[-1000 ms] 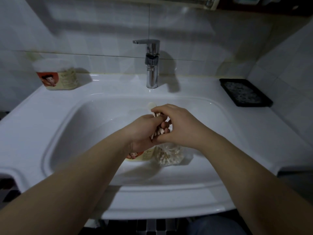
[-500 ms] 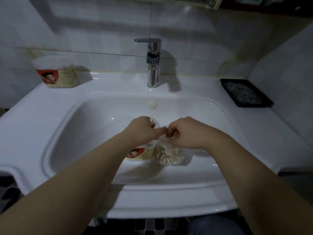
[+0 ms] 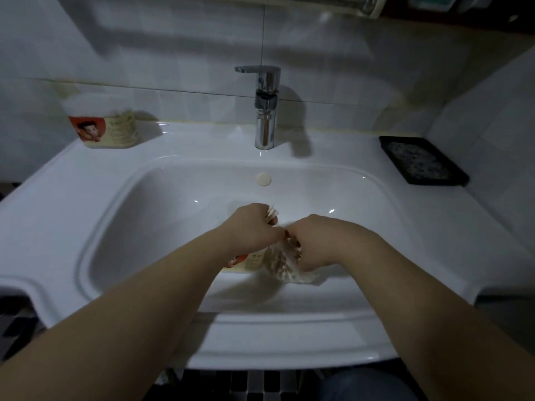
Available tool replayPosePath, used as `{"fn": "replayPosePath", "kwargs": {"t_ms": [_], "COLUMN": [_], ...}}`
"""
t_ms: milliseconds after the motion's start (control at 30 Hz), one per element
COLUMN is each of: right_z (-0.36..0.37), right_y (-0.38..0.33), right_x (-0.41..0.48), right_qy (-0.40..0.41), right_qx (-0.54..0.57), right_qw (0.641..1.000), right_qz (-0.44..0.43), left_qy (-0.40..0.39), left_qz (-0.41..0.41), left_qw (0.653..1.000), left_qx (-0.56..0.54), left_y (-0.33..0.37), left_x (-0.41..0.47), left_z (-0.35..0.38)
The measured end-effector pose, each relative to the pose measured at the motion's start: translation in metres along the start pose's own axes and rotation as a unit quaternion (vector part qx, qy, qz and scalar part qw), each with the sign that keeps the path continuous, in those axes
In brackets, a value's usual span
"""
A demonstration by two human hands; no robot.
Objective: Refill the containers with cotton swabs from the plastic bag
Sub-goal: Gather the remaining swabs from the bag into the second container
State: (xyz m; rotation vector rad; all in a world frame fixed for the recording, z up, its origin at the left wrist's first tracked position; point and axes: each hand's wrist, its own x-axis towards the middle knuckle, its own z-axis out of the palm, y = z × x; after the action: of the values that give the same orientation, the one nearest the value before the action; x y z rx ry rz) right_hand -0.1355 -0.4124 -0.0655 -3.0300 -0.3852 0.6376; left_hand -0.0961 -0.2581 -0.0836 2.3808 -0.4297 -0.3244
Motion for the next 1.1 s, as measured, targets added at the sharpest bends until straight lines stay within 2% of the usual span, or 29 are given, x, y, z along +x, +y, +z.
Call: {"fn": "replayPosePath", "kwargs": {"t_ms": [267,433,567,800,933,1100], "right_z": [0.003,0.002,-0.003,-0.009,-0.011,-0.016], "right_y": [0.0,0.005,0.004,0.003,0.008,0.017], "right_x": [0.004,0.002,-0.002,-0.004,-0.005,-0.011], "right_qy": [0.025,0.063,0.05,0.076,0.09,0.122], "right_qx": [-0.016,0.015,0.024,0.025,0.059,0.195], "right_qw": [0.999,0.998,0.998,0.995,0.993,0.973], "right_qz": [0.011,0.007,0.023,0.054,0.042,0.029], "left_qy": [-0.007,-0.005,-0.009,0.03,0.012,0.005], "left_qz": [-0.005,-0.008,-0.007,0.045,0.034,0.012], "left_qw": [1.0,0.999,0.998,0.983,0.99,0.998], "left_qx": [-0.015,-0.041,-0.058,-0.174,-0.136,-0.059], "left_y": [0.001,0.003,0.005,0.015,0.01,0.006], "left_x": [-0.002,-0.003,-0.004,-0.007,-0.005,-0.004], "left_z": [-0.001,-0.002,-0.004,-0.005,-0.004,-0.004]}}
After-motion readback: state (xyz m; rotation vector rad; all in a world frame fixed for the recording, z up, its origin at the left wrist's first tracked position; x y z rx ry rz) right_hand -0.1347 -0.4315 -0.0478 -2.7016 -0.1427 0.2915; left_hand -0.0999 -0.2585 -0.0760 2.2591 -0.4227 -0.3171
